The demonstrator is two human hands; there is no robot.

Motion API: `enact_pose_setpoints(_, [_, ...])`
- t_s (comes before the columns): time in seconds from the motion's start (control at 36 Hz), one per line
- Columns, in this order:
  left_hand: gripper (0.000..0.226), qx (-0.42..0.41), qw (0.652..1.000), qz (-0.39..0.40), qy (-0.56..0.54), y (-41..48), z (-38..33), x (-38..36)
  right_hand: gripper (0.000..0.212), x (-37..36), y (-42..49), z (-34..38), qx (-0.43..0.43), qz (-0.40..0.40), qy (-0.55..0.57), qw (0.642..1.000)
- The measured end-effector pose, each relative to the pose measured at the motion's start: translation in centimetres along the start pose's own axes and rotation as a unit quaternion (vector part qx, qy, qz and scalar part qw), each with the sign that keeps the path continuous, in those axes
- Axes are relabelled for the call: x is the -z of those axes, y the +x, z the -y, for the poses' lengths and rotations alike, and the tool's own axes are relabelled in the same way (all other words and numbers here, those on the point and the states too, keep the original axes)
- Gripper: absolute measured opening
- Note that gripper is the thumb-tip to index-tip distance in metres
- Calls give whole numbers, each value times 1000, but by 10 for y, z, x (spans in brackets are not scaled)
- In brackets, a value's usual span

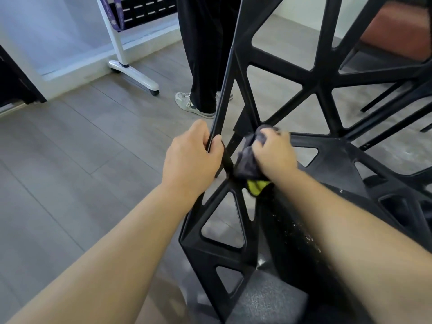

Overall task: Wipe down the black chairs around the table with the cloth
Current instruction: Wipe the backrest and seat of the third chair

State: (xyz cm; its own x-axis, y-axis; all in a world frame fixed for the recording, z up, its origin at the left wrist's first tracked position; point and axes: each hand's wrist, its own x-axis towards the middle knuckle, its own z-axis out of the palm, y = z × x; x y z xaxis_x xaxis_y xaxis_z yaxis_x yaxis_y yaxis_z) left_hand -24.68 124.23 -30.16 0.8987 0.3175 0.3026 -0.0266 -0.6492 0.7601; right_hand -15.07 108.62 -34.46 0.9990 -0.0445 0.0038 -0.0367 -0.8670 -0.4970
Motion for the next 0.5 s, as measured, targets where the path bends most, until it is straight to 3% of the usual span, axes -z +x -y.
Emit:
enact_pose_setpoints(0.14, [29,-1,1000,4,-13,1,-3,0,32,0,36,-15,-37,-43,-39,998])
enact_pose_setpoints(0.25, [32,0,1000,2,-22,1,-2,-1,38,-7,9,-3,-7,5,-16,1000])
enact_pose_setpoints(0.42, [33,-4,999,-16,-30,4,2,-3,37,-3,-57,17,31,58,106,992])
enact_pose_setpoints(0.5, [33,-7,999,-22,-37,4,2,-3,47,1,-88,24,78,81,91,989])
